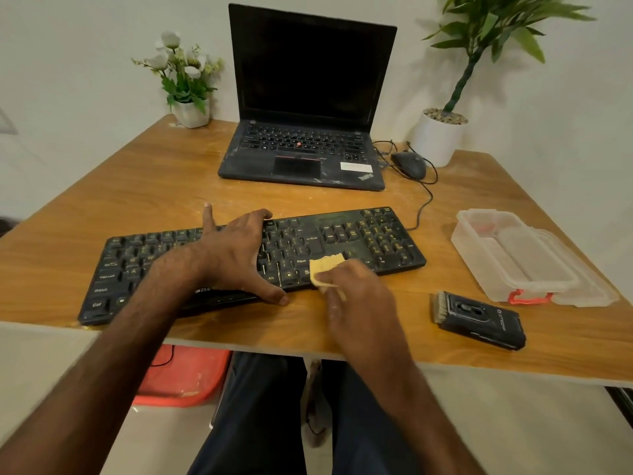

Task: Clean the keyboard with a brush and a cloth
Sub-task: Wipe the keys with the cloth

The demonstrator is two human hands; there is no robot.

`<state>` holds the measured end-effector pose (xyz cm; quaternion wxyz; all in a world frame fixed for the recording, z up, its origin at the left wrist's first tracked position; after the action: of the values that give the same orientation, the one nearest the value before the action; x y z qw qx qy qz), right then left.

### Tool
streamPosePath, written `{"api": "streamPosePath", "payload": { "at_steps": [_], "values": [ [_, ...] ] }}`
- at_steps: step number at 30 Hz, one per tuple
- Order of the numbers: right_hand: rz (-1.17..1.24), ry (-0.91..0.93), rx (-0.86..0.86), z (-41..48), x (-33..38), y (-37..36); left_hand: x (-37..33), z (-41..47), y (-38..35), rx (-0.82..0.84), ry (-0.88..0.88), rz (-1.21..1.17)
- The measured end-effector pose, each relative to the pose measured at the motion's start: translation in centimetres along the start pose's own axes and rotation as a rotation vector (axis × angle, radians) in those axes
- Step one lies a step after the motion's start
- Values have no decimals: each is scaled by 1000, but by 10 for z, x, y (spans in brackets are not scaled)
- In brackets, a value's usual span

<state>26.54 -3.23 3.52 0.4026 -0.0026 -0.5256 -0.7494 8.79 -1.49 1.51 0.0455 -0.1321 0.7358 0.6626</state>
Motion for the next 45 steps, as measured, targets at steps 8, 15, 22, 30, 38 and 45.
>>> {"api": "streamPosePath", "payload": {
  "at_steps": [8, 15, 22, 30, 38, 45],
  "values": [
    [55, -77, -116, 70, -26, 28, 4, 0, -3, -21, -5, -27],
    [-231, -146, -53, 44, -31, 16, 6, 2, -5, -26, 0, -70],
    [-96, -119, -109, 68, -31, 42, 6, 2, -6, -14, -5, -68],
    [-143, 148, -296, 101, 9, 35, 6, 2, -7, -10, 2, -49],
    [-234, 224, 179, 70, 22, -28, 4, 5, -6, -28, -23, -107],
    [-207, 112, -7, 82, 5, 3, 5, 5, -4, -46, -50, -148]
  ]
}}
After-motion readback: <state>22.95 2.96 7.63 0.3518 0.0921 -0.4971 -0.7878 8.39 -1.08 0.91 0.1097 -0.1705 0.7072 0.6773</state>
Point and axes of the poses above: each hand's wrist, its own z-axis towards the middle knuckle, its own y-axis out of the back of the hand, x = y × z, the point moved 9 cm from there along z, towards the middle knuckle, and after that the axes turned 7 degrees about -x, right-handed, at the moved point
